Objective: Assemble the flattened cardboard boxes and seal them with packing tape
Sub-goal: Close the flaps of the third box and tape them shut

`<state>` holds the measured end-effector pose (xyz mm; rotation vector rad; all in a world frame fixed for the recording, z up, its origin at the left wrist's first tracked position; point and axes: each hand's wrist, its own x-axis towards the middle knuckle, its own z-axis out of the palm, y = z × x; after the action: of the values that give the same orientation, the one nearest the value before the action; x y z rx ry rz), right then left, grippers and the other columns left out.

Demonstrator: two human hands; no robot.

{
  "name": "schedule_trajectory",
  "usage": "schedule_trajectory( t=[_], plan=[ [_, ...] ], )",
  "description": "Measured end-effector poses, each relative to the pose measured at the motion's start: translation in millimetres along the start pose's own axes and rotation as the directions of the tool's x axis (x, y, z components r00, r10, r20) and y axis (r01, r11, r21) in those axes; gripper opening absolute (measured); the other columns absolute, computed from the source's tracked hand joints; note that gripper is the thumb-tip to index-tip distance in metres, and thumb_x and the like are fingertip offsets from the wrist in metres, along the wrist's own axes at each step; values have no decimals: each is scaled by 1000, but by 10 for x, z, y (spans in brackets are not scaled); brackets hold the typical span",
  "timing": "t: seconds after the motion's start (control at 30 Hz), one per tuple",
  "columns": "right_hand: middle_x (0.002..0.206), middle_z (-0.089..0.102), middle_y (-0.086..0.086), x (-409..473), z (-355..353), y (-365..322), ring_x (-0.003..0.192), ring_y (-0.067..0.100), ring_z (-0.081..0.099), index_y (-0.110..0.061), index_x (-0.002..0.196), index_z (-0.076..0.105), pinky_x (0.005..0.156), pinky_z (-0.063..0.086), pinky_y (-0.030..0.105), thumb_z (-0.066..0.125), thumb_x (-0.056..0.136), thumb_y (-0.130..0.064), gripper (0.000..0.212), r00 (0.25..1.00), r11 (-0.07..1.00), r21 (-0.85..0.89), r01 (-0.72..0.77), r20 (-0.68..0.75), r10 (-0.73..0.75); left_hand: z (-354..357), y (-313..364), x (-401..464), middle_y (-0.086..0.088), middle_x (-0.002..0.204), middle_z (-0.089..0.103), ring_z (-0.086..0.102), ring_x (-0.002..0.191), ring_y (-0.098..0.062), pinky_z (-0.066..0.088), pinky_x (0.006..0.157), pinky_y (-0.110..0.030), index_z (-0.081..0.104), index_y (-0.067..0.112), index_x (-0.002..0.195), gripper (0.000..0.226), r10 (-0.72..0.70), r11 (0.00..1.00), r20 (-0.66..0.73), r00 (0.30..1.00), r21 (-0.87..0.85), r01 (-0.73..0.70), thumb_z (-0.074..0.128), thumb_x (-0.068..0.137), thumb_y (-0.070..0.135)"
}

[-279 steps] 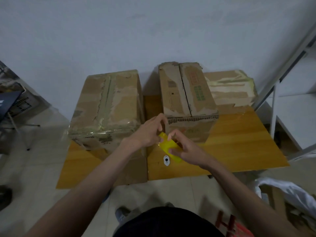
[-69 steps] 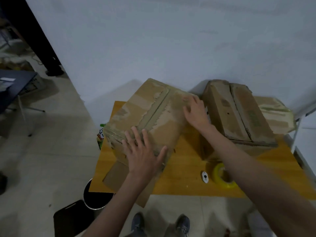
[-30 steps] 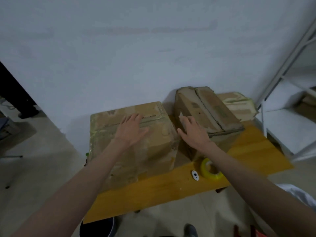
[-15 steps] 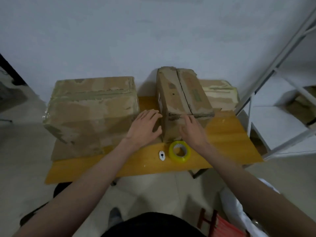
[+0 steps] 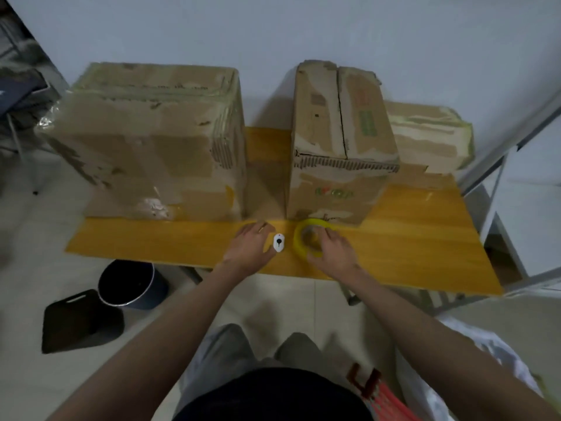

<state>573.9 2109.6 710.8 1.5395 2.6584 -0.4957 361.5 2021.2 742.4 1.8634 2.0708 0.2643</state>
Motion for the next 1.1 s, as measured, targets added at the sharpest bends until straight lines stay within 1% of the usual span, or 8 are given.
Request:
schedule_trajectory(
  t=[0.13, 0.27, 0.43, 0.53, 0.63, 0.8, 0.97, 1.1],
  plan=[
    [148, 44, 8, 205, 354, 95, 140, 26, 36, -18, 147, 35, 114, 24, 40, 63, 91, -36, 65, 990, 988, -151, 34, 140, -13, 243, -92, 61, 1, 133, 54, 49, 124, -26, 42, 101, -38, 53, 21, 131, 39, -35, 999, -37, 999, -12, 35, 55, 94, 34],
    [134, 59, 5, 279, 441, 89, 128, 26, 51, -23, 140, 46, 116, 16, 45, 56, 92, -18, 50, 989, 961, -268, 66, 143, -28, 307, -139, 69, 0, 133, 55, 51, 123, -25, 41, 102, -36, 53, 22, 133, 41, -54, 998, -55, 997, -13, 53, 57, 94, 30],
    [145, 50, 6, 220, 174, 18, 138, 27, 42, -21, 149, 37, 116, 21, 43, 59, 95, -32, 59, 993, 996, -33, 83, 91, -79, 15, -24, 122, -1, 143, 49, 50, 127, -26, 41, 101, -38, 47, 21, 141, 42, -40, 997, -19, 999, -66, 39, 54, 100, 25],
    [141, 56, 7, 164, -118, -66, 132, 28, 49, -16, 145, 45, 113, 28, 41, 64, 94, -30, 57, 985, 980, 117, 161, 46, -167, -279, 117, 232, -2, 147, 45, 48, 130, -26, 43, 102, -38, 45, 23, 145, 45, -18, 992, -25, 1000, -122, 15, 53, 100, 18],
    [129, 64, 10, 112, -438, -172, 120, 31, 57, -10, 132, 57, 100, 43, 41, 71, 90, -31, 49, 970, 937, 253, 240, -18, -243, -564, 241, 319, -4, 140, 52, 53, 124, -27, 47, 99, -42, 48, 22, 145, 49, 71, 991, -83, 994, -109, -80, 57, 98, 14],
    [119, 64, 13, 6, -975, -357, 107, 30, 58, -6, 122, 60, 83, 46, 41, 70, 91, -26, 39, 959, 860, 431, 273, -48, -280, -1040, 353, 323, 1, 116, 68, 63, 104, -15, 51, 91, -34, 71, 17, 121, 34, 104, 957, -260, 960, -238, -169, 74, 87, 17],
    [97, 61, 3, -46, -1455, -508, 85, 22, 55, -9, 108, 61, 66, 37, 36, 67, 89, -37, 35, 943, 793, 521, 314, -71, -326, -1516, 430, 325, 5, 98, 74, 68, 88, -4, 56, 85, -28, 80, 15, 95, 15, 154, 911, -413, 898, -293, -291, 81, 79, 14],
    [106, 65, 9, -48, -1868, -689, 93, 26, 60, -7, 118, 61, 76, 45, 41, 69, 92, -25, 33, 946, 738, 607, 296, -78, -315, -1908, 471, 361, 3, 94, 74, 68, 86, -5, 56, 83, -25, 80, 12, 89, 8, 186, 887, -455, 871, -303, -347, 80, 81, 11]
  ],
)
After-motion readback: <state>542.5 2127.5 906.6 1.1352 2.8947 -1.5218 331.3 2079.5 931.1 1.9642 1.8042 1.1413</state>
